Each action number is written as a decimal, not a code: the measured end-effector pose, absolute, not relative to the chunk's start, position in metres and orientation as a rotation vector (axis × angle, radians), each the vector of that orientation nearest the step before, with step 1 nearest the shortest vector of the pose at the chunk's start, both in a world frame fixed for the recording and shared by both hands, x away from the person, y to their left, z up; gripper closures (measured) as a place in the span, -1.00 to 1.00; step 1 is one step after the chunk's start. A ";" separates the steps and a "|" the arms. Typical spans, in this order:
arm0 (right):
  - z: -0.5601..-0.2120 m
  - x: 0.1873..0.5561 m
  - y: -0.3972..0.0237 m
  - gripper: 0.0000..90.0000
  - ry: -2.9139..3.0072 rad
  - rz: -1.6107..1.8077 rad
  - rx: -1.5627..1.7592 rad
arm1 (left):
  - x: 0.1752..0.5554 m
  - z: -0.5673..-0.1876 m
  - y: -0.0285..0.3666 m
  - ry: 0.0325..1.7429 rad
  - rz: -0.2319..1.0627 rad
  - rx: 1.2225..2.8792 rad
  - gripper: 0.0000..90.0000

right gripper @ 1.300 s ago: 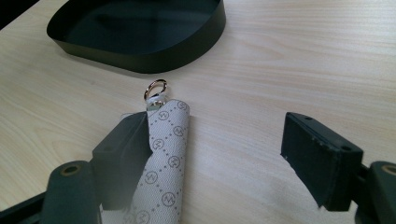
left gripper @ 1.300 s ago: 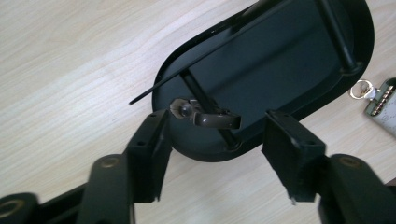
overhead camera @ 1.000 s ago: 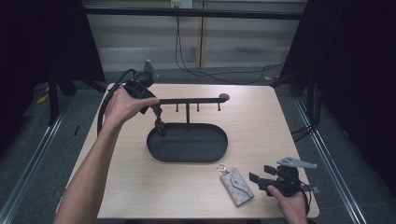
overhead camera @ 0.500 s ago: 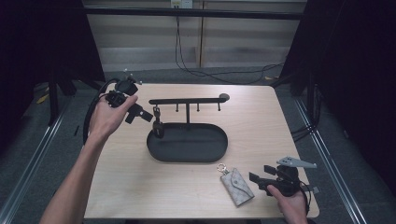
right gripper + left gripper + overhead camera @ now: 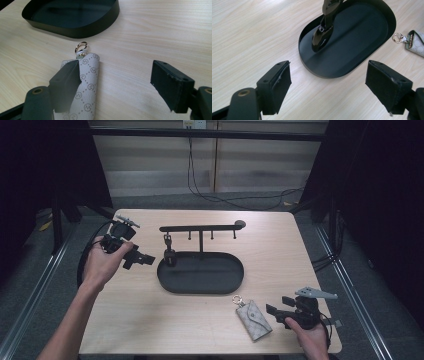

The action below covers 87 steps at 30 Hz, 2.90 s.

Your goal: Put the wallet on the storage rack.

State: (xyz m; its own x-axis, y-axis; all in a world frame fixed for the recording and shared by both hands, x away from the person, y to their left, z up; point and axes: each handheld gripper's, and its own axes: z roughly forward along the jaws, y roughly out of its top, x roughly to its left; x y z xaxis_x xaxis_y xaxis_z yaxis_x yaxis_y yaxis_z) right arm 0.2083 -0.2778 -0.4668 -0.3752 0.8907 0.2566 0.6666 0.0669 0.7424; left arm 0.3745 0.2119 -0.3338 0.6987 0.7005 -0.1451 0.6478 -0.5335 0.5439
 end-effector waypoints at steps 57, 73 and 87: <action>-0.445 0.225 -0.244 -0.18 2.431 0.988 1.492 | 0.242 -0.450 0.261 0.914 0.095 2.012 -0.61; -0.447 0.244 -0.217 -0.49 2.587 0.702 1.542 | 0.237 -0.457 0.259 0.932 0.079 2.016 -0.55; -0.454 0.259 -0.200 -0.39 2.678 0.542 1.569 | 0.239 -0.458 0.261 0.926 0.071 2.022 -0.55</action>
